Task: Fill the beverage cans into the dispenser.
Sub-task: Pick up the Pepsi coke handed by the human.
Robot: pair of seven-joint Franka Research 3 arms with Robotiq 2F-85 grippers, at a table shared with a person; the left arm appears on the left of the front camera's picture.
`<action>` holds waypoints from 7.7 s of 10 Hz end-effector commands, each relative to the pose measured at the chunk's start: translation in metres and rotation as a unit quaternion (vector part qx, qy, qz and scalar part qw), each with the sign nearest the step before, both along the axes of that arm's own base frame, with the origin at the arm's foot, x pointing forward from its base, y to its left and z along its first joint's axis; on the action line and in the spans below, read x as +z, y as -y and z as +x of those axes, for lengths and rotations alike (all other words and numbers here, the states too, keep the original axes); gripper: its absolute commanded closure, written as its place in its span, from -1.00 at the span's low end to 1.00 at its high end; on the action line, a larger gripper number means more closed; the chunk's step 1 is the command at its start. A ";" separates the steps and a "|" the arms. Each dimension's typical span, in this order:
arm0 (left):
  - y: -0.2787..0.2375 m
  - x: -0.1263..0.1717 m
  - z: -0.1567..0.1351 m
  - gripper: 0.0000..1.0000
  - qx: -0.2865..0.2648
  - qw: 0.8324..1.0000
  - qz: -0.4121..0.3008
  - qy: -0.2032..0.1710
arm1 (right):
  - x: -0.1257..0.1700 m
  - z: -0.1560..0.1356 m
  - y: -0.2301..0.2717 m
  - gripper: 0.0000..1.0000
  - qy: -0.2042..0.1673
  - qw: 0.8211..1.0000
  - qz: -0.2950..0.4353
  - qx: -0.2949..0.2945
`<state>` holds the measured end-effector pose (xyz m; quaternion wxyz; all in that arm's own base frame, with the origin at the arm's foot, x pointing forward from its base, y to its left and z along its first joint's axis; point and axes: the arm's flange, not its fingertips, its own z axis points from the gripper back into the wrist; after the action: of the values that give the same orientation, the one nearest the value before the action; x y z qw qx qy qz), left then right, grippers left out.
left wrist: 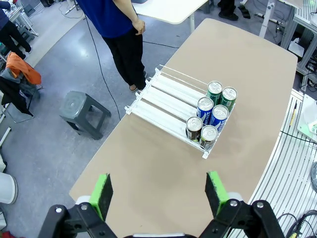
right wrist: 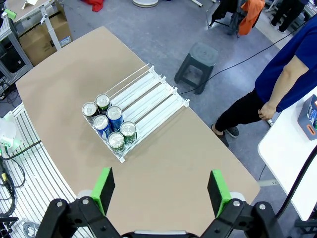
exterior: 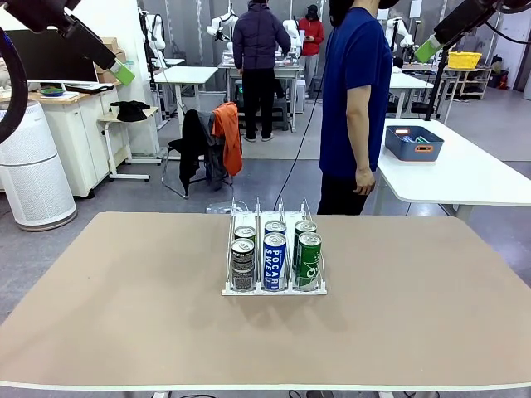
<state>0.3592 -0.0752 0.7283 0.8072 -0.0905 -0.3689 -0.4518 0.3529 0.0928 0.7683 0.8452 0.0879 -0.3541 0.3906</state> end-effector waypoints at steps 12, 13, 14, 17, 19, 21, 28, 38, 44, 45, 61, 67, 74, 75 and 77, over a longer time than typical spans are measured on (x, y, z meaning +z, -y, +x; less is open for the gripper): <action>-0.002 -0.001 0.000 -1.00 0.003 1.000 0.003 -0.002 | 0.001 -0.001 0.000 -1.00 0.001 1.000 0.001 0.000; -0.002 -0.001 0.000 -1.00 0.003 1.000 0.003 -0.002 | 0.001 -0.001 0.000 -1.00 0.001 1.000 0.001 0.000; -0.002 -0.001 0.000 -1.00 0.003 1.000 0.003 -0.002 | 0.001 -0.001 0.000 -1.00 0.001 1.000 0.001 0.000; -0.002 -0.001 0.000 -1.00 0.003 1.000 0.003 -0.002 | 0.001 -0.001 0.000 -1.00 0.001 1.000 0.001 0.000; -0.002 -0.001 0.000 -1.00 0.003 1.000 0.003 -0.002 | 0.001 -0.001 0.000 -1.00 0.001 1.000 0.001 0.000; -0.002 -0.001 0.000 -1.00 0.003 1.000 0.003 -0.002 | 0.001 -0.001 0.000 -1.00 0.001 1.000 0.001 0.000; -0.002 -0.001 0.000 -1.00 0.003 1.000 0.003 -0.002 | 0.001 -0.001 0.000 -1.00 0.001 1.000 0.001 0.000; -0.002 -0.001 0.000 -1.00 0.003 1.000 0.003 -0.002 | 0.001 -0.001 0.000 -1.00 0.001 1.000 0.001 0.000; -0.002 -0.001 0.000 -1.00 0.003 1.000 0.003 -0.002 | 0.001 -0.001 0.000 -1.00 0.001 1.000 0.001 0.000; -0.002 -0.001 0.000 -1.00 0.003 1.000 0.003 -0.002 | 0.001 -0.001 0.000 -1.00 0.001 1.000 0.001 0.000; -0.002 -0.001 0.000 -1.00 0.003 1.000 0.003 -0.002 | 0.001 -0.001 0.000 -1.00 0.001 1.000 0.001 0.000; -0.002 -0.001 0.000 -1.00 0.003 1.000 0.003 -0.002 | 0.001 -0.001 0.000 -1.00 0.001 1.000 0.001 0.000; -0.002 -0.001 0.000 -1.00 0.003 1.000 0.003 -0.002 | 0.001 -0.001 0.000 -1.00 0.001 1.000 0.001 0.000; -0.002 -0.001 0.000 -1.00 0.003 1.000 0.003 -0.002 | 0.001 -0.001 0.000 -1.00 0.001 1.000 0.001 0.000; -0.002 -0.001 0.000 -1.00 0.003 1.000 0.003 -0.002 | 0.001 -0.001 0.000 -1.00 0.001 1.000 0.001 0.000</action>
<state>0.3593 -0.0752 0.7283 0.8072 -0.0905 -0.3689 -0.4518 0.3529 0.0928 0.7683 0.8452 0.0879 -0.3541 0.3906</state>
